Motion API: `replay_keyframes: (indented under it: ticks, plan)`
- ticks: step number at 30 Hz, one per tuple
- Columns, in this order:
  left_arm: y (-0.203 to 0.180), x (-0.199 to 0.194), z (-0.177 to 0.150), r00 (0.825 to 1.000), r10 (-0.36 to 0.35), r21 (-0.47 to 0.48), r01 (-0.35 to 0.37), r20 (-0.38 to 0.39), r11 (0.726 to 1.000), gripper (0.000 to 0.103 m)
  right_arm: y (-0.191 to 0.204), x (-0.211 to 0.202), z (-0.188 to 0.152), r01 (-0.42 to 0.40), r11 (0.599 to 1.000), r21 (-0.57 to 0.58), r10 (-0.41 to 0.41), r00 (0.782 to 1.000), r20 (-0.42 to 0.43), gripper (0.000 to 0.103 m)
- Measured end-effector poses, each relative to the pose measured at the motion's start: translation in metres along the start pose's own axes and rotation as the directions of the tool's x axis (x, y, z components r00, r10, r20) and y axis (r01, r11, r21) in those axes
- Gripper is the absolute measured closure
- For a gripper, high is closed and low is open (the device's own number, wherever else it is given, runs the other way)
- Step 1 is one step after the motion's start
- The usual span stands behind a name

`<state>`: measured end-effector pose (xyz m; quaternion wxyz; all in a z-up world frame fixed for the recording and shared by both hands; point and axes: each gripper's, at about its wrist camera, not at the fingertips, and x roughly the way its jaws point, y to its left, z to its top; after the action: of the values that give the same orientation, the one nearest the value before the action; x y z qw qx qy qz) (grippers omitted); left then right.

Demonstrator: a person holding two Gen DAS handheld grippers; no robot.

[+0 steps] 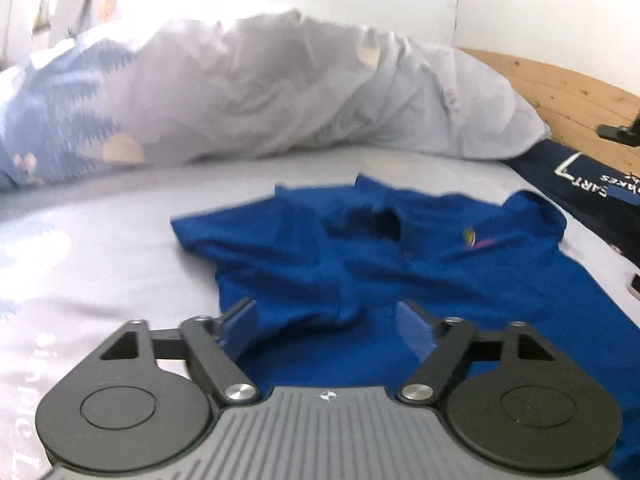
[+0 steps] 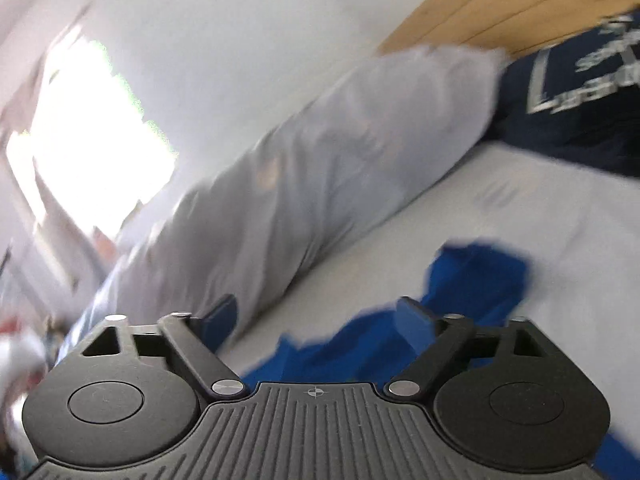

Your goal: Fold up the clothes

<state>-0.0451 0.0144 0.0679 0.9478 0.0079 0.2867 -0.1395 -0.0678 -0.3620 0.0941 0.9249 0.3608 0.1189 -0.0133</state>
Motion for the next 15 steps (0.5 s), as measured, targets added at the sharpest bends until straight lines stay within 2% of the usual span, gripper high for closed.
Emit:
replay_keyframes:
  ticks: [2, 4, 7, 9, 11, 13, 15]
  plan:
    - [-0.020, -0.005, 0.012, 1.000, -0.011, -0.005, 0.011, 0.015, 1.000, 0.016, -0.027, -0.009, 0.021, 0.013, 0.996, 0.092, -0.018, 0.999, 0.051, 0.009]
    - [-0.038, -0.006, 0.024, 0.999, -0.047, -0.060, 0.048, 0.017, 0.997, 0.015, -0.052, -0.018, 0.038, 0.031, 0.985, 0.167, -0.047, 0.995, 0.092, 0.009]
    - [-0.076, -0.001, 0.047, 0.994, -0.111, -0.066, 0.111, 0.012, 0.992, 0.013, -0.086, -0.022, 0.050, 0.085, 0.974, 0.209, -0.111, 0.987, 0.118, 0.007]
    - [-0.104, 0.006, 0.059, 0.991, -0.130, -0.012, 0.130, 0.015, 0.991, 0.009, -0.105, -0.016, 0.053, 0.145, 0.972, 0.185, -0.166, 0.981, 0.100, 0.007]
    - [-0.131, 0.016, 0.068, 0.990, -0.142, 0.040, 0.142, 0.016, 0.989, 0.000, -0.117, -0.005, 0.050, 0.201, 0.968, 0.152, -0.210, 0.976, 0.050, 0.007]
    - [-0.150, 0.030, 0.073, 0.989, -0.150, 0.067, 0.149, 0.003, 0.987, 0.000, -0.127, 0.010, 0.045, 0.244, 0.965, 0.095, -0.243, 0.970, -0.014, 0.007]
    - [-0.164, 0.044, 0.072, 0.988, -0.155, 0.085, 0.156, -0.019, 0.984, 0.000, -0.126, 0.024, 0.038, 0.257, 0.966, -0.009, -0.257, 0.964, -0.062, 0.007]
